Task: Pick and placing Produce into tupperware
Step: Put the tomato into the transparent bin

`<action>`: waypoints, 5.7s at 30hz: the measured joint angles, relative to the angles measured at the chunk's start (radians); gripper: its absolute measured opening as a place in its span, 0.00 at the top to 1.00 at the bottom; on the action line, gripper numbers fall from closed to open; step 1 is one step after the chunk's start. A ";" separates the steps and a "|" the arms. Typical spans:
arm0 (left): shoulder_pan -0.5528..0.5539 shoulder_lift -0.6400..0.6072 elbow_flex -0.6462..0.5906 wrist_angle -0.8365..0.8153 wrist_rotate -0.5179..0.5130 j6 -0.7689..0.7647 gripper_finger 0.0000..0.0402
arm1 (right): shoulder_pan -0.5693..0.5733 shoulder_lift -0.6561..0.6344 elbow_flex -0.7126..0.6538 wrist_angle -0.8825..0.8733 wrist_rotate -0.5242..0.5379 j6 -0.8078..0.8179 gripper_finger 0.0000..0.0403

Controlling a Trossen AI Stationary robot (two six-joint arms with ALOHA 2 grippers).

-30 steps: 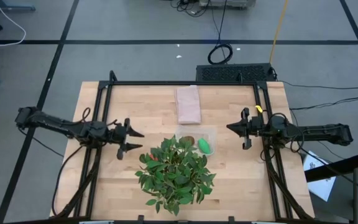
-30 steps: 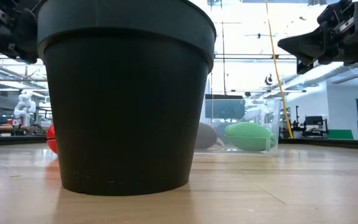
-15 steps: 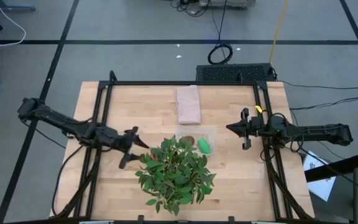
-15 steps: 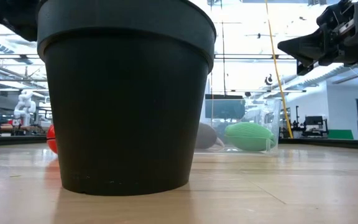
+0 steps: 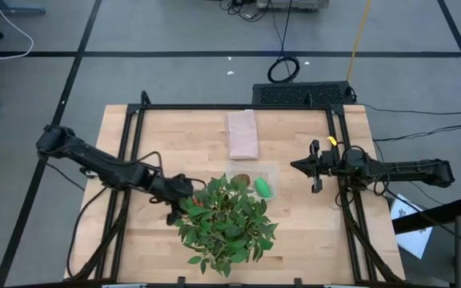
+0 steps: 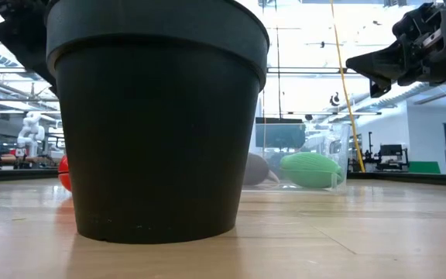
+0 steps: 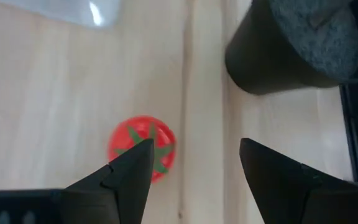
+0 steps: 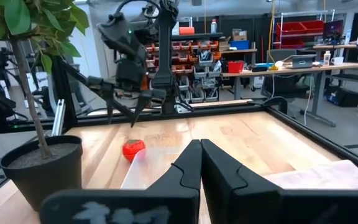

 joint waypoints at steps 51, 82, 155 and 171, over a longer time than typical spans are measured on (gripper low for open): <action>0.048 0.298 0.111 -0.093 -0.034 0.056 0.15 | 0.000 0.008 -0.001 -0.015 -0.004 0.036 1.00; 0.051 0.397 0.112 -0.029 -0.046 0.121 0.24 | 0.000 0.009 -0.001 -0.015 -0.004 0.035 1.00; 0.169 -0.747 -0.323 0.357 -0.206 0.598 0.37 | 0.000 0.010 -0.001 -0.039 0.000 0.020 1.00; 0.294 -0.782 -0.527 0.665 0.028 0.576 0.35 | 0.000 0.010 -0.001 -0.039 0.000 0.026 1.00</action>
